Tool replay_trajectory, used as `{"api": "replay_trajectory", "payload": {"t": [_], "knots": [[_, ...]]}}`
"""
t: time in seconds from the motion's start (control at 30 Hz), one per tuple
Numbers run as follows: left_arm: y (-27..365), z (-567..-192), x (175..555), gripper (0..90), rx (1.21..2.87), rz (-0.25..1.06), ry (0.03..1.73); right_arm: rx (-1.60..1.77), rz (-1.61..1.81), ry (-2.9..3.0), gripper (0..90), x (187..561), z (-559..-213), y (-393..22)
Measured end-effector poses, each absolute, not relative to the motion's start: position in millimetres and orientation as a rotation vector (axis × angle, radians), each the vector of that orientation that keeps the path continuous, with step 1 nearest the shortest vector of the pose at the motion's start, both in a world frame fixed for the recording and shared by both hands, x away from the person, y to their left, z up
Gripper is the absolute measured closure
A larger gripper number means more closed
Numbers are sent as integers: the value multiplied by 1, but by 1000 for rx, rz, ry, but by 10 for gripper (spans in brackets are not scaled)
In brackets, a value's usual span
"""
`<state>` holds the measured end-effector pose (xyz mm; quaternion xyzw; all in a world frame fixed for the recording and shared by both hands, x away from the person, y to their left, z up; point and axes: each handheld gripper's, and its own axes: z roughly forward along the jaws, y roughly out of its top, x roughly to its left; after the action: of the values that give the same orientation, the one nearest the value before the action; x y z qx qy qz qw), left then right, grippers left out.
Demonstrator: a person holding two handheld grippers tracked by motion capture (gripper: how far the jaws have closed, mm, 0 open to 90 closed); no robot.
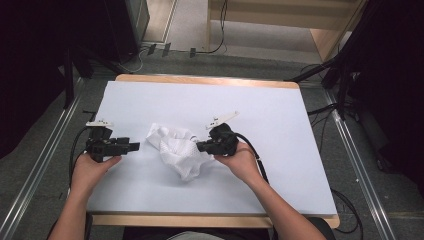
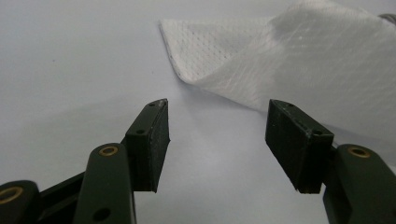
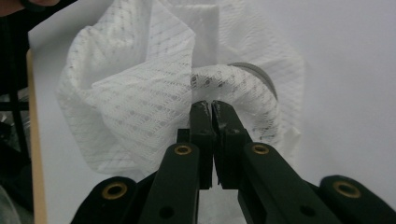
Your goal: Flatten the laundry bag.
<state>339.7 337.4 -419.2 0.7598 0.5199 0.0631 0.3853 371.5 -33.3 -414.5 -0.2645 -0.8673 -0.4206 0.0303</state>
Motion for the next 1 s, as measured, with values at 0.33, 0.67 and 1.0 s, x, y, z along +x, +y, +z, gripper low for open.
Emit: {"api": "replay_trajectory", "payload": {"t": [0.33, 0.67, 1.0], "knots": [[336, -418, 340, 407, 1930, 167, 1320, -687, -1280, -2651, 873, 348, -418, -9], [333, -413, 342, 415, 1928, 169, 1295, -614, -1268, -2658, 824, 328, -409, -6], [308, -393, 340, 447, 1962, 121, 1206, -734, -1378, -2675, 767, 337, -389, -45]]}}
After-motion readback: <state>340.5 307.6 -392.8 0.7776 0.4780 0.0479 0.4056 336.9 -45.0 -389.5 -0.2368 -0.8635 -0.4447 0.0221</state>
